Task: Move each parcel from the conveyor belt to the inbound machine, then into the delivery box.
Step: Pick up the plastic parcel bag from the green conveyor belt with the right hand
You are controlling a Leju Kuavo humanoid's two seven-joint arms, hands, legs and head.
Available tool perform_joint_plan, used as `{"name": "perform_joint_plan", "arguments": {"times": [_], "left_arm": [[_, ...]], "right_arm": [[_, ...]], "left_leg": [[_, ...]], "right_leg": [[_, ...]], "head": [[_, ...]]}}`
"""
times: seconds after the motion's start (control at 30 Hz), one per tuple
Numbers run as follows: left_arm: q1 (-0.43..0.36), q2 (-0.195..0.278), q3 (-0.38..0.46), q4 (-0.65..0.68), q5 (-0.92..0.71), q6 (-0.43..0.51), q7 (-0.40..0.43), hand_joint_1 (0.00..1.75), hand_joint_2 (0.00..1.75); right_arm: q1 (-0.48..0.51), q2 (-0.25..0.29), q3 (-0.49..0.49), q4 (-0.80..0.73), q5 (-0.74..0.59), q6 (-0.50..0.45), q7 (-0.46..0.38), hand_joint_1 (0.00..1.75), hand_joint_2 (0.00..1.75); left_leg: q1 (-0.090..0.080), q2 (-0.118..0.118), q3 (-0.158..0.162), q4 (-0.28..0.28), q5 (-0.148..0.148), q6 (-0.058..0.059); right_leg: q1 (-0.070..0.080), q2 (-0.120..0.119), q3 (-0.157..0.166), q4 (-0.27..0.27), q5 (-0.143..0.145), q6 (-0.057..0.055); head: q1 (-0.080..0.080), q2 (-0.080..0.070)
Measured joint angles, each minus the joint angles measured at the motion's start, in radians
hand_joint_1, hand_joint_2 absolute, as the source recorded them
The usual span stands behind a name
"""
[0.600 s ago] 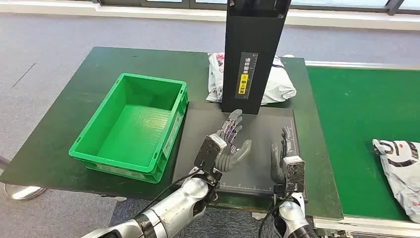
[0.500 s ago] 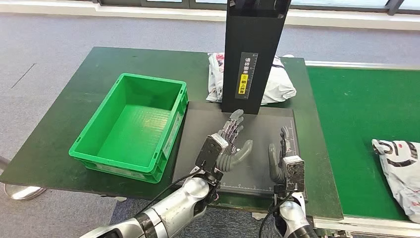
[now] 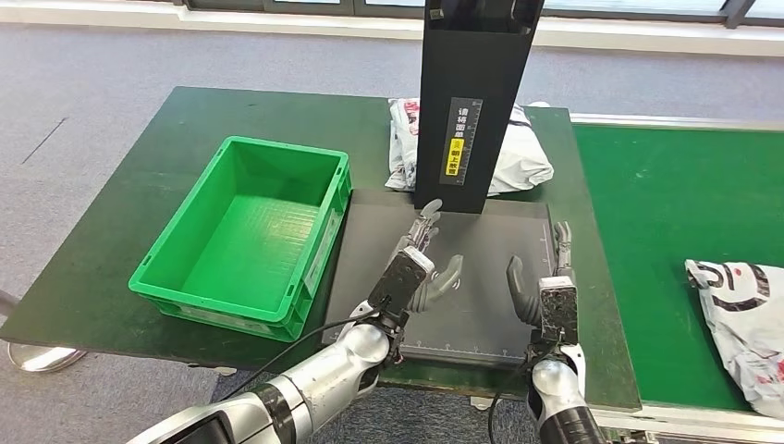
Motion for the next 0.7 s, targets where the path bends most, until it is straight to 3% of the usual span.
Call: {"name": "perform_joint_plan", "arguments": {"times": [0.33,0.37,0.47,0.5,0.7], "left_arm": [[0.000,0.002,0.027,0.028,-0.157,0.100,-0.001,0.00,1.75],[0.000,0.003,0.035,0.030,-0.169,0.101,-0.001,0.00,1.75],[0.001,0.003,0.065,0.037,-0.205,0.111,-0.001,0.00,1.75],[0.002,0.003,0.079,0.038,-0.212,0.112,-0.001,0.00,1.75],[0.016,0.004,0.225,0.038,-0.241,0.038,-0.001,0.00,1.75]], "right_arm": [[-0.025,-0.029,-0.052,0.083,0.163,-0.108,0.076,0.00,1.75],[-0.028,-0.036,-0.055,0.094,0.169,-0.115,0.078,0.00,1.31],[-0.042,-0.062,-0.065,0.136,0.190,-0.135,0.107,0.00,1.31],[-0.049,-0.075,-0.066,0.156,0.195,-0.136,0.121,0.00,1.75],[-0.091,-0.171,-0.068,0.297,0.195,-0.135,0.163,0.00,1.75]], "left_leg": [[0.000,0.000,0.000,0.000,0.000,0.000],[0.000,0.000,0.000,0.000,0.000,0.000],[0.000,0.000,0.000,0.000,0.000,0.000],[0.000,0.000,0.000,0.000,0.000,0.000],[-0.001,-0.001,0.000,0.000,0.000,0.000]], "right_leg": [[0.000,0.000,0.000,0.000,0.000,0.000],[0.000,0.000,0.000,0.000,0.000,0.000],[0.000,0.000,0.000,0.000,0.000,0.000],[0.000,0.000,0.000,0.000,0.000,0.000],[-0.001,-0.001,0.000,0.000,0.000,0.000]], "head": [[0.000,0.000],[0.000,0.000],[0.000,0.000],[0.000,0.000],[0.000,0.000]]}}
